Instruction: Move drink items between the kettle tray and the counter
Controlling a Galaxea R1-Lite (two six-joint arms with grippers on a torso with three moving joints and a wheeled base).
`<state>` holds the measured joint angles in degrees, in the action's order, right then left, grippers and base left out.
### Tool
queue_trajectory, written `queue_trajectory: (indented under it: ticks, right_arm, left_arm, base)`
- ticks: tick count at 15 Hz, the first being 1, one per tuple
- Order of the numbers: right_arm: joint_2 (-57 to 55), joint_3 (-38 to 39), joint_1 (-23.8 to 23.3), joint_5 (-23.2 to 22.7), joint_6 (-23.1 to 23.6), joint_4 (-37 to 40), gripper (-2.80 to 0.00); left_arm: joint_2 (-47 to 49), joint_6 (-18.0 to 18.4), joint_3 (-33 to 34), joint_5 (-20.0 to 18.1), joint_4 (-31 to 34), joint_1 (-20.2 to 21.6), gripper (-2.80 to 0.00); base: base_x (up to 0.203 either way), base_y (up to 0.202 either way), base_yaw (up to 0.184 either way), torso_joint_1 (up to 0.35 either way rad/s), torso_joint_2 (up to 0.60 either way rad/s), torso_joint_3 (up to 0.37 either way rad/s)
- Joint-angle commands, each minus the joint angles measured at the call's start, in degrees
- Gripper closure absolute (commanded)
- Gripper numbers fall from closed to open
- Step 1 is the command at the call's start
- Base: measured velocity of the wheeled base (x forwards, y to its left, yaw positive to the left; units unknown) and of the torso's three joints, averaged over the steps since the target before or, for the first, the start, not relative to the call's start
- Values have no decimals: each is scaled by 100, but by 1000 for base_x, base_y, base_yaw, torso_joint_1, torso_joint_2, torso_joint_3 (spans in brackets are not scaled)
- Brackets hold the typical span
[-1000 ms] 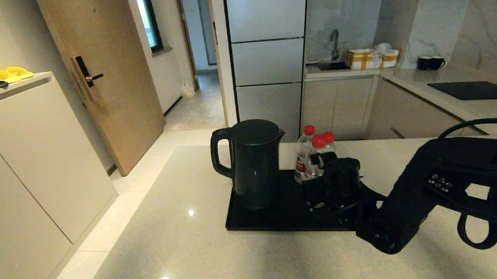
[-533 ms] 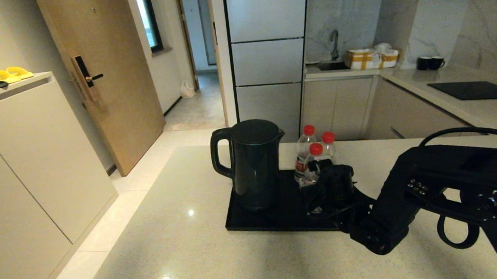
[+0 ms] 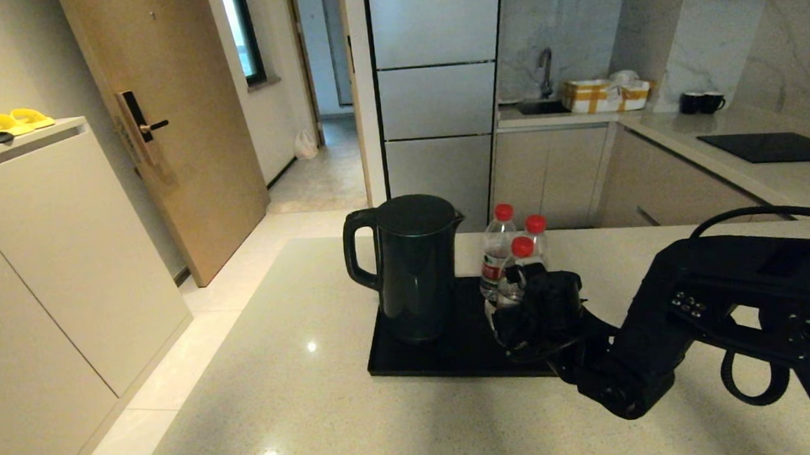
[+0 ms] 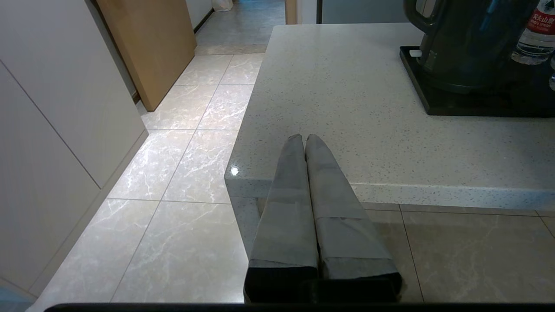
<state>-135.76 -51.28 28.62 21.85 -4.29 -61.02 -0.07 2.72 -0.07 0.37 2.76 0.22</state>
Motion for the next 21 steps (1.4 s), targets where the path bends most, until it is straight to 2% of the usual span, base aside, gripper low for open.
queue_trajectory:
  ticks: [1,5,8,10,12,13,16,18,19,21]
  right_arm:
    - [337,383,19,-260,-15,64,-280]
    - [1271,1165,21,-940,-288,122,-280]
    - [2397,1627,3,-1062,-478,282,-280]
    - [3662,1931,-74,-1091,-576,724,-280]
    - [5103,2030,-296,-1128,-628,1823,-280]
    - [5779,2009,-460,-1147,-647,2566,0]
    - [7639,1765,-821,-1073,-770,5093,0]
    - [8738,1436,-927,-732,-929,6909,0]
    - [9189,1104,-1002,-522,-1071,8028,0]
    - [9755,-52,-1368,-278,-1393,9883,0]
  left_arm:
    - [7,1,4,3,1,4,0]
    - [7,1,2,3,0,4,0]
    - [7,1,-1,0,3,4,0]
    - [7,1,0,7,6,4,0]
    - [7,1,4,4,-3,4,0]
    - [7,1,-1,-2,-3,4,0]
    - [7,1,7,2,3,4,0]
    - [7,1,5,3,4,4,0]
    - [7,1,7,6,6,4,0]
    - [7,1,-1,7,6,4,0]
  base:
    - [0,0,0,0,0,0]
    - [0,0,0,0,0,0]
    - [0,0,0,0,0,0]
    - [0,0,0,0,0,0]
    - [0,0,0,0,0,0]
    - [0,0,0,0,0,0]
    - [0,0,0,0,0,0]
    - [0,0,0,0,0,0]
    - [0,0,0,0,0,0]
    - [0,0,0,0,0,0]
